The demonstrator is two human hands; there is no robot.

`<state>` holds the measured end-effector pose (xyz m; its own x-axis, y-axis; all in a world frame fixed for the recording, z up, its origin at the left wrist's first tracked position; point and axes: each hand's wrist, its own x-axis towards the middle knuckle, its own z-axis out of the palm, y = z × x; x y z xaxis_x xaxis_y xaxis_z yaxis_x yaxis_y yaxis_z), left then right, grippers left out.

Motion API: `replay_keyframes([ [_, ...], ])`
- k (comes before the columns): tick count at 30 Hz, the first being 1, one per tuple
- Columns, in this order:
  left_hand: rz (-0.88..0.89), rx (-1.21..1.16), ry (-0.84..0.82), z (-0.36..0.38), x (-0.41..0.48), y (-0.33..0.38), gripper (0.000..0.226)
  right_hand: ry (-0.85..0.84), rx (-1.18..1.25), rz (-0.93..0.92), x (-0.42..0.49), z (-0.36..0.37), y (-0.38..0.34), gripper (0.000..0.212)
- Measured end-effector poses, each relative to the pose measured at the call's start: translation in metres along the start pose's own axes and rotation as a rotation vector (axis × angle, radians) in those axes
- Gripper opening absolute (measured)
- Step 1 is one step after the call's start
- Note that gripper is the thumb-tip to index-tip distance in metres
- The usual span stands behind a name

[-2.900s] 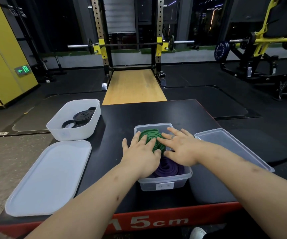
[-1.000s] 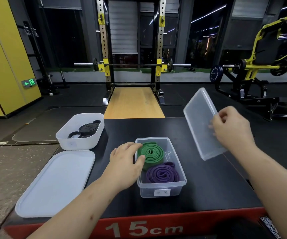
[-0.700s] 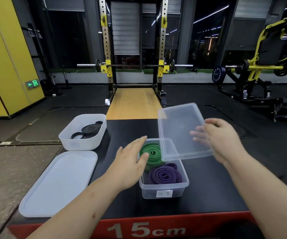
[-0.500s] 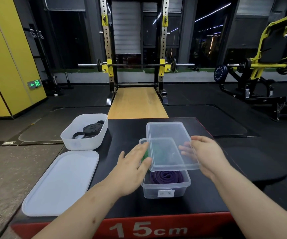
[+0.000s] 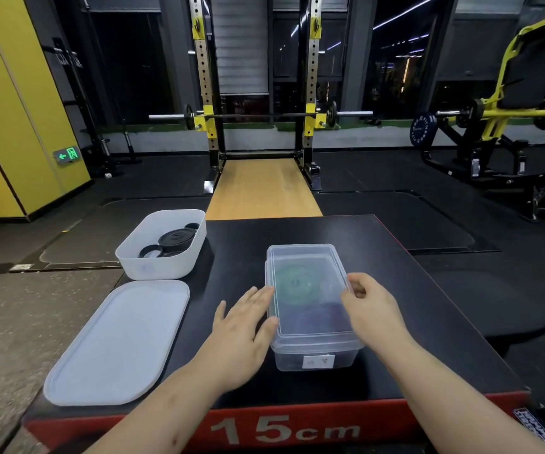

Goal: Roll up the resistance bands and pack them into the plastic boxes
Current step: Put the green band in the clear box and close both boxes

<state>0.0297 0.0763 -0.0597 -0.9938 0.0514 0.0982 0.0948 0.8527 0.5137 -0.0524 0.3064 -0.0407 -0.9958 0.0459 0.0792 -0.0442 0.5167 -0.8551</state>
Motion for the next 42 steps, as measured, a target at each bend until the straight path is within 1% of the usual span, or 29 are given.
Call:
replay_keyframes([
  [6, -0.01, 0.013, -0.001, 0.002, -0.003, -0.001, 0.055, -0.023, -0.059, 0.001, 0.001, 0.003, 0.007, 0.033],
  [13, -0.019, 0.027, -0.01, 0.005, -0.004, -0.002, 0.054, -0.007, -0.03, -0.023, -0.003, 0.007, 0.012, 0.033],
  [21, -0.051, 0.079, 0.003, 0.007, -0.006, -0.003, 0.054, -0.041, -0.047, -0.033, 0.0, 0.01, 0.015, 0.029],
  [26, -0.073, 0.16, 0.02, 0.006, -0.004, 0.001, 0.055, -0.079, -0.176, -0.06, -0.001, 0.007, 0.012, 0.023],
  [28, -0.075, 0.232, 0.038, 0.003, -0.001, 0.007, 0.064, -0.102, -0.275, -0.094, -0.002, 0.005, 0.008, 0.018],
  [30, -0.064, 0.299, 0.062, 0.001, 0.003, 0.014, 0.073, -0.118, -0.397, -0.134, -0.003, 0.003, 0.002, 0.006],
  [31, -0.055, 0.321, 0.073, 0.0, 0.005, 0.017, 0.071, -0.127, -0.447, -0.149, -0.003, 0.002, -0.001, 0.004],
  [33, -0.043, 0.343, 0.089, -0.001, 0.008, 0.02, 0.052, -0.147, -0.513, -0.165, -0.003, -0.001, -0.005, 0.015],
  [34, -0.037, 0.348, 0.098, -0.001, 0.009, 0.021, 0.042, -0.155, -0.533, -0.169, -0.003, -0.002, -0.007, 0.016],
  [37, -0.039, 0.271, 0.12, 0.001, 0.012, 0.02, 0.021, -0.161, -0.539, -0.159, -0.001, -0.007, -0.007, 0.011],
  [39, -0.055, 0.185, 0.143, 0.002, 0.015, 0.02, 0.013, -0.168, -0.532, -0.152, 0.0, -0.009, -0.008, 0.011],
  [42, -0.128, 0.077, 0.161, 0.002, 0.019, 0.025, 0.009, -0.178, -0.519, -0.131, 0.0, -0.009, -0.01, 0.01],
])
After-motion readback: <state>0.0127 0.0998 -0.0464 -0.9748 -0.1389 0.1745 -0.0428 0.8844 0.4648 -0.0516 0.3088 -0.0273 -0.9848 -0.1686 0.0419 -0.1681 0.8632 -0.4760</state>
